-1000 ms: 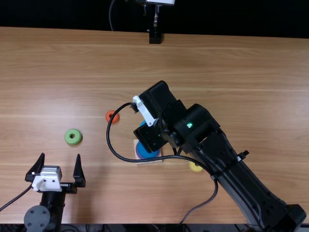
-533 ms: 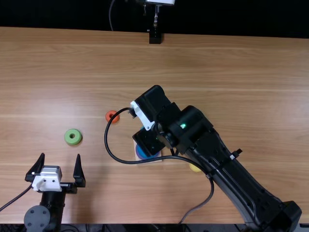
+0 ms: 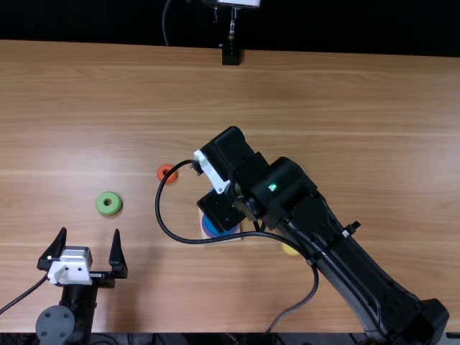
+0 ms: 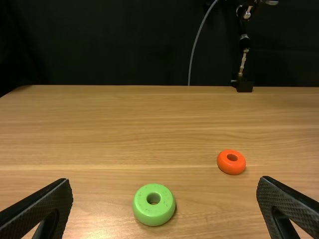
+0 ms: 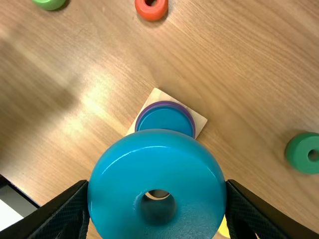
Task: Build the Hanoi tower: stack the rings onto the peg from bottom to top in this color order: purple, dark blue, light blue, dark green, light green, yellow, orange.
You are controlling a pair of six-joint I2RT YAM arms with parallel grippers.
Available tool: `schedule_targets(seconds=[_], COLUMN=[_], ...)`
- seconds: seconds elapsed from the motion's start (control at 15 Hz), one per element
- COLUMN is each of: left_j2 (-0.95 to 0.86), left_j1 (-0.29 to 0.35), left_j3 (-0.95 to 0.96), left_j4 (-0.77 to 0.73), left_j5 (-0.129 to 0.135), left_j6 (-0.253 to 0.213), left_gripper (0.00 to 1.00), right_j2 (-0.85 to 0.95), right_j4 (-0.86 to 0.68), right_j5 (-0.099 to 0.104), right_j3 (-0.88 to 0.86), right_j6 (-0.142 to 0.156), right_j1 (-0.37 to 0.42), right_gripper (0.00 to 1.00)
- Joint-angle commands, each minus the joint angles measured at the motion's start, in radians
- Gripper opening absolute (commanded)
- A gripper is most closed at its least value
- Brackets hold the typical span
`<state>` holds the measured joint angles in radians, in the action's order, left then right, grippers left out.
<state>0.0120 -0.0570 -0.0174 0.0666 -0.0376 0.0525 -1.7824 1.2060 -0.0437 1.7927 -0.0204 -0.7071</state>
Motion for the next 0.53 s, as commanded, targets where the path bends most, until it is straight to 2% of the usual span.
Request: schedule_targets(seconds=[0.0,0.07,0.13,0.47], left_j2=[-0.012,-0.012,-0.012,-0.012], left_j1=[0.009,0.009,0.009,0.009], left_j3=[0.017,0.017,0.017,0.017], left_j4=[0.014,0.014,0.014,0.014], left_j5=[-0.001,-0.001,-0.001,-0.001], left_j6=[-0.008,-0.008,-0.008,-0.008], left_gripper=[1.0,1.0,1.0,1.0], right_j2=[-0.017,-0.017,-0.017,-0.015], right_j4=[-0.005,-0.005,-0.003,-0.008], right_j5=[-0.002,-0.002,0.007,0.009], right_j3=[-0.004,-0.006,-0.007,-0.007], right_j6=[0.006,0.004,0.0,0.002], right_j1=[-0.009,-0.009,-0.009,-0.008], right_gripper=[0.48,0.94,1.0,1.0])
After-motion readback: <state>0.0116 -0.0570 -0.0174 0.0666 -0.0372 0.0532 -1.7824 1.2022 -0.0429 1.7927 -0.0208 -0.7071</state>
